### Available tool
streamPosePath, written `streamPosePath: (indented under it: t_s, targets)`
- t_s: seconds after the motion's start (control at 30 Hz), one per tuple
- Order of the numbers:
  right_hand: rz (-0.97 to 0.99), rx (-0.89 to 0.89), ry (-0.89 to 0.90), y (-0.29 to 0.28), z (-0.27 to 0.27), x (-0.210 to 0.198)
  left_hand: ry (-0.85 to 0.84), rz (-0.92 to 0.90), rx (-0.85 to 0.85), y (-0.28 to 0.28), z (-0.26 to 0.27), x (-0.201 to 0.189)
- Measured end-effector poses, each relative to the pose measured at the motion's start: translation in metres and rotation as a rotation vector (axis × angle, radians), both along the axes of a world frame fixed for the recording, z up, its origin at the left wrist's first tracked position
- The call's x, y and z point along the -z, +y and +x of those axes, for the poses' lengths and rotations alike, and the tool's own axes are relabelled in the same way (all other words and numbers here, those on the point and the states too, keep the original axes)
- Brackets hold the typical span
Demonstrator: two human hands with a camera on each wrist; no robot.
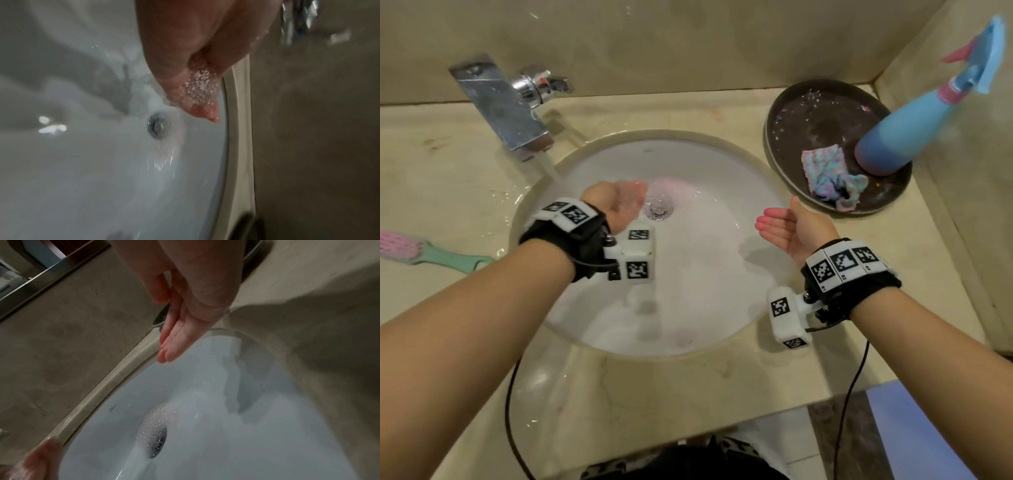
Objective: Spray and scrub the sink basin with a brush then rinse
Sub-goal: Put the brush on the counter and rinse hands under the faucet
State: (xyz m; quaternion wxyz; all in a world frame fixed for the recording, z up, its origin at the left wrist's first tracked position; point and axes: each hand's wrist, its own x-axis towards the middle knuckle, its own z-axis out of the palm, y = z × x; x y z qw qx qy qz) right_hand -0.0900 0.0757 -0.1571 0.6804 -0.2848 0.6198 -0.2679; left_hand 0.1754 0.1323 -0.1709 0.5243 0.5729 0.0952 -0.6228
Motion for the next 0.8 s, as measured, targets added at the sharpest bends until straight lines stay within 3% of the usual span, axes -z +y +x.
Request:
streamPosePath:
  t_s: [0.2,0.33,0.63,0.8]
  targets:
    - [-0.002,0.044,-0.007,-0.005,-0.015,-0.005,0.026,-0.031,0.395,-0.043,-0.1,-0.01]
    - [0.005,0.078,-0.038,-0.007,-0.029,-0.005,0.041,-0.019,0.553,-0.052,-0.124,0.001]
    - [-0.011,0.091,-0.012,-0.003,-0.04,-0.002,-0.017,0.033,0.4,-0.037,-0.076,0.02]
    - [0.0,0.052,-0.018,0.0,-0.025,-0.002,-0.062,0.043,0.182,-0.014,-0.037,0.021]
